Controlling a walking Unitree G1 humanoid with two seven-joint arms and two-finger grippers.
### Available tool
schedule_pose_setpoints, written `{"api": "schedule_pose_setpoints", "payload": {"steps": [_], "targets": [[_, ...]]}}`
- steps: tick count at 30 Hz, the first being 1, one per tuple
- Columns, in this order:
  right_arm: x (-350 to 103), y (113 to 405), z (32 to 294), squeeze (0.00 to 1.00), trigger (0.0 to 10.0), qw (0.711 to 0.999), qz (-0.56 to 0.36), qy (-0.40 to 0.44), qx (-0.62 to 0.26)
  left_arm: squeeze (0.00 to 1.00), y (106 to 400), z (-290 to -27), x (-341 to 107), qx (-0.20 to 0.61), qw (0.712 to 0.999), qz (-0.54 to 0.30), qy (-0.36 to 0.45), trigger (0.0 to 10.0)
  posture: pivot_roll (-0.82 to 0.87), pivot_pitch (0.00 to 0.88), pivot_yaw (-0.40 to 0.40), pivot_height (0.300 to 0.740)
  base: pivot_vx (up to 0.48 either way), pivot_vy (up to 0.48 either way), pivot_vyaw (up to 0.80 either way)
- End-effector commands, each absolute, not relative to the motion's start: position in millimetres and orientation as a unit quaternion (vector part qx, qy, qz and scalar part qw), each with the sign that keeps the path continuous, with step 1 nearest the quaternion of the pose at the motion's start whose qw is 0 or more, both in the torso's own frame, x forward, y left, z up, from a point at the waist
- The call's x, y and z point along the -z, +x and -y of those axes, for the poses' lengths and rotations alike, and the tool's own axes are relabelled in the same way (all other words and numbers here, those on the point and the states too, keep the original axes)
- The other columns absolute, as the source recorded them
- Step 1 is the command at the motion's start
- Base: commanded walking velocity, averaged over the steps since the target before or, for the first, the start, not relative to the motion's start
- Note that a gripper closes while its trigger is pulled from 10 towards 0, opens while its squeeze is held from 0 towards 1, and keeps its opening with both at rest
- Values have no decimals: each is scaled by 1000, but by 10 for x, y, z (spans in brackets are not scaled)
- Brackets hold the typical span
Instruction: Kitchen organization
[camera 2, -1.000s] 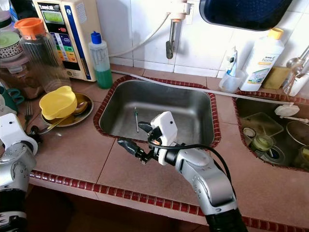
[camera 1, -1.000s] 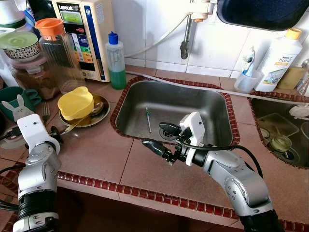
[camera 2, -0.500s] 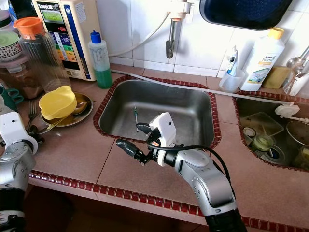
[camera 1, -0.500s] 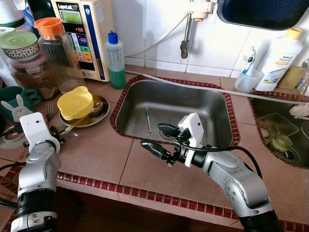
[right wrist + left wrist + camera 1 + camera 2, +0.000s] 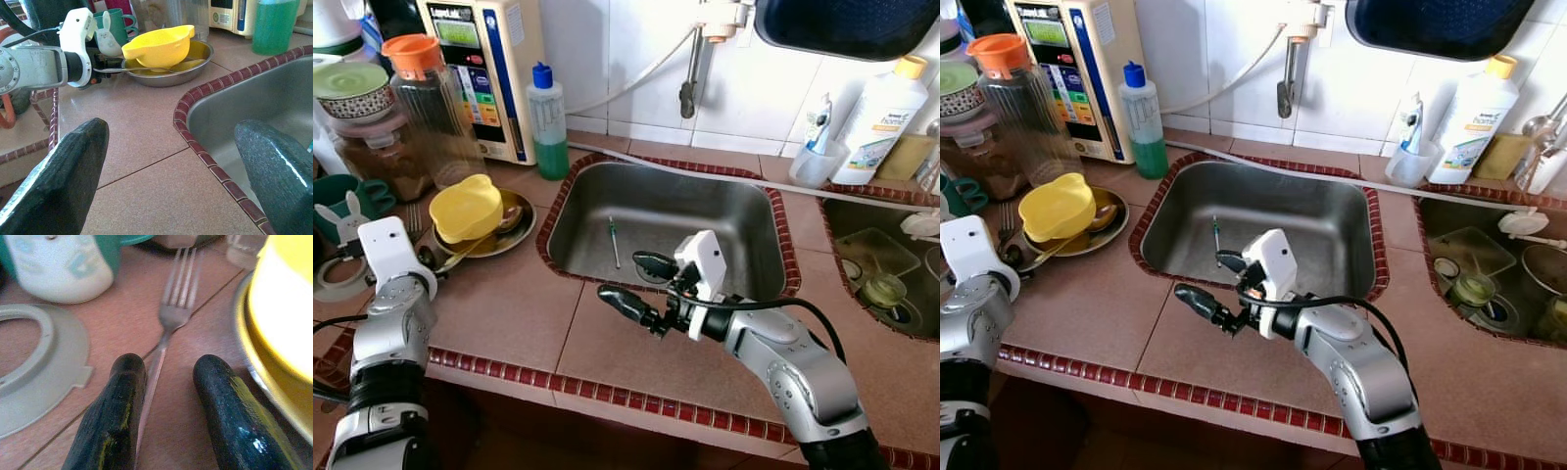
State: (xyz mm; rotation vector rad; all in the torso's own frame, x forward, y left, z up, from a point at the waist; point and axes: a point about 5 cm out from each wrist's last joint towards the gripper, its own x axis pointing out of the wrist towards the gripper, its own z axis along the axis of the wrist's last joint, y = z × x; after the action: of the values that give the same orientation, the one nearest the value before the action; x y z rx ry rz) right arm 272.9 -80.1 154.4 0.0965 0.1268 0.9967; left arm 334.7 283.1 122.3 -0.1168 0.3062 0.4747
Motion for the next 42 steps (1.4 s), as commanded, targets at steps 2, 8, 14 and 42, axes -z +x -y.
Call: {"api": "schedule_pose_setpoints", "payload": {"steps": [2, 8, 14, 42], "targets": [[-1591, 2708, 800, 0, 10000, 875, -53, 39, -480, 0, 3363, -2824, -1208, -237, 957, -155, -66, 10000, 73, 37, 14, 740, 0, 0, 0], [-1592, 2712, 802, 0, 10000, 875, -54, 37, -480, 0, 3351, -2828, -1170, -243, 953, -162, -77, 10000, 73, 37, 14, 740, 0, 0, 0], [-1588, 2716, 802, 0, 10000, 875, -53, 37, -479, 0, 3329, -2854, -1139, -246, 952, -166, -80, 10000, 75, 32, 15, 740, 0, 0, 0], [-1581, 2713, 804, 0, 10000, 876, -55, 38, -477, 0, 3267, -2919, -1091, -271, 947, -152, -80, 10000, 74, 39, 14, 740, 0, 0, 0]]}}
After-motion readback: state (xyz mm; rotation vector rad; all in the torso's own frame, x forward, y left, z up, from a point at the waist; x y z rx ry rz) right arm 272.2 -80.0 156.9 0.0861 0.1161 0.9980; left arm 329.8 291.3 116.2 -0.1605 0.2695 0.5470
